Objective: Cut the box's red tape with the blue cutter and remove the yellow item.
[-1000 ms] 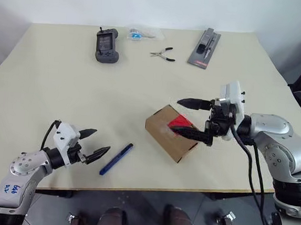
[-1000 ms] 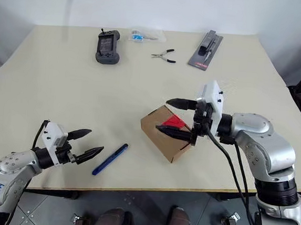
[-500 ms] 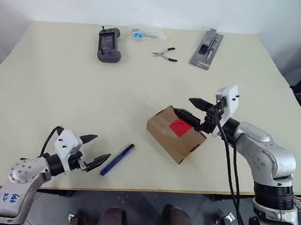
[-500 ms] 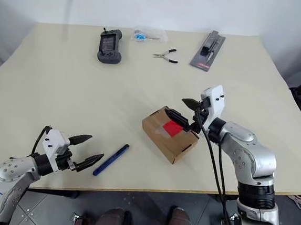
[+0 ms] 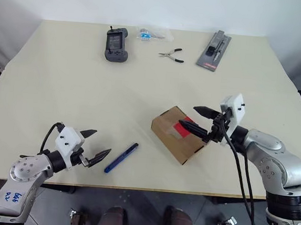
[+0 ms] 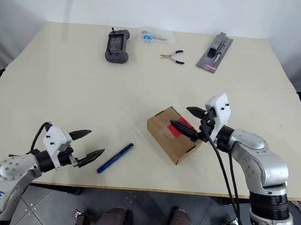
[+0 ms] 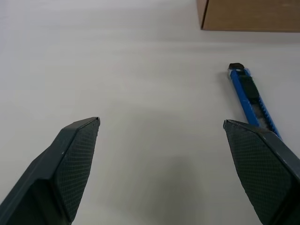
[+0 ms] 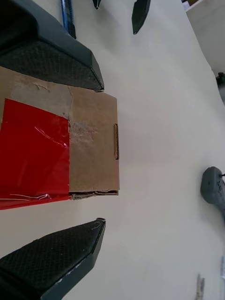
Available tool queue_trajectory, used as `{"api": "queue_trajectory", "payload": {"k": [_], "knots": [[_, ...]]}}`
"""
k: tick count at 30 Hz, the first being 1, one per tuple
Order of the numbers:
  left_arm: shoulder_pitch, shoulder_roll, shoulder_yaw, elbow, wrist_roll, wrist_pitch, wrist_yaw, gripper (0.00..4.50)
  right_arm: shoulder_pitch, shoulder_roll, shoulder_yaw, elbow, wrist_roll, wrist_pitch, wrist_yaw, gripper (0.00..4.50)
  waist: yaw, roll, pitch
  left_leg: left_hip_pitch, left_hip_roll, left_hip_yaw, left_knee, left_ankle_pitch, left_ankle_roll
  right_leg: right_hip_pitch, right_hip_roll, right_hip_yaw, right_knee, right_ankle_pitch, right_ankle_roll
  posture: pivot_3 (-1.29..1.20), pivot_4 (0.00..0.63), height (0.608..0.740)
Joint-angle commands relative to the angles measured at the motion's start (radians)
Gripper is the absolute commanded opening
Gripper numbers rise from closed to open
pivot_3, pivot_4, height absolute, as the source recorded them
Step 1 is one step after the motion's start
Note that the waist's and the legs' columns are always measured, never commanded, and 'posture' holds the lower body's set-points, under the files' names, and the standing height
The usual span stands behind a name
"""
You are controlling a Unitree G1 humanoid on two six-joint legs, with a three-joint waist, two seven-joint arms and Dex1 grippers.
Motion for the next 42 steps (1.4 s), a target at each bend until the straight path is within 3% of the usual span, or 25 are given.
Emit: {"api": "queue_trajectory", "payload": {"k": [1,7,13,19,27,36,39,42], "knots": [[0.01,0.001,0.004,-0.043,0.028,-0.029,0.016,4.49,0.009,-0.033,-0.046,-0.035,0.006,-0.029,0.025,4.5,-0.013,0.0,0.0,0.001,-0.009,-0.014,-0.006,0.006,0.001,0.007,-0.008,-0.012,0.001,-0.002,0.004,0.0,0.15,0.74],[-0.001,-0.025,-0.033,-0.066,0.056,0.015,0.067,4.49,0.074,-0.08,-0.05,-0.073,0.003,-0.051,0.083,4.5,0.026,-0.001,0.002,0.003,-0.014,-0.016,-0.006,0.012,-0.001,0.004,-0.009,-0.002,0.0,-0.005,0.007,0.0,0.15,0.74],[0.002,-0.039,-0.093,-0.088,0.079,0.039,0.071,4.49,0.13,-0.113,-0.047,-0.13,0.026,-0.036,0.128,4.5,0.032,-0.001,0.002,0.006,-0.013,-0.011,-0.005,0.012,-0.001,0.004,-0.007,0.004,-0.001,-0.005,0.007,0.0,0.15,0.74],[-0.004,-0.056,-0.126,-0.16,0.017,0.044,0.022,4.49,0.164,-0.125,-0.055,-0.163,0.036,-0.032,0.144,4.5,0.037,-0.002,0.003,0.009,-0.013,-0.006,-0.006,0.012,-0.001,0.004,-0.007,0.009,0.0,-0.005,0.007,0.0,0.15,0.74],[0.036,-0.063,-0.245,-0.11,0.137,0.089,0.081,4.49,0.214,-0.2,-0.089,-0.205,0.071,-0.031,0.208,4.5,0.039,-0.004,0.004,0.013,-0.013,0.001,-0.006,0.01,0.001,0.004,-0.006,0.017,-0.001,-0.005,0.007,0.0,0.15,0.74],[0.046,-0.069,-0.279,-0.128,0.141,0.182,0.104,4.49,0.185,-0.248,-0.114,-0.236,0.135,0.003,0.223,4.5,0.039,-0.004,0.004,0.015,-0.013,0.004,-0.004,0.009,0.002,0.004,-0.006,0.021,0.0,-0.005,0.007,0.0,0.15,0.74],[0.064,-0.046,-0.267,-0.138,0.14,0.241,0.107,3.92,0.174,-0.258,-0.111,-0.239,0.142,0.001,0.219,4.5,0.039,-0.004,0.004,0.015,-0.013,0.004,-0.004,0.009,0.002,0.004,-0.006,0.021,-0.001,-0.005,0.007,0.0,0.15,0.74],[0.07,-0.017,-0.254,-0.121,0.136,0.251,0.088,3.01,0.153,-0.265,-0.105,-0.238,0.142,0.001,0.219,4.5,0.037,-0.003,0.003,0.016,-0.012,0.005,-0.005,0.009,0.002,0.004,-0.006,0.022,-0.001,-0.005,0.007,0.0,0.15,0.74]]}}
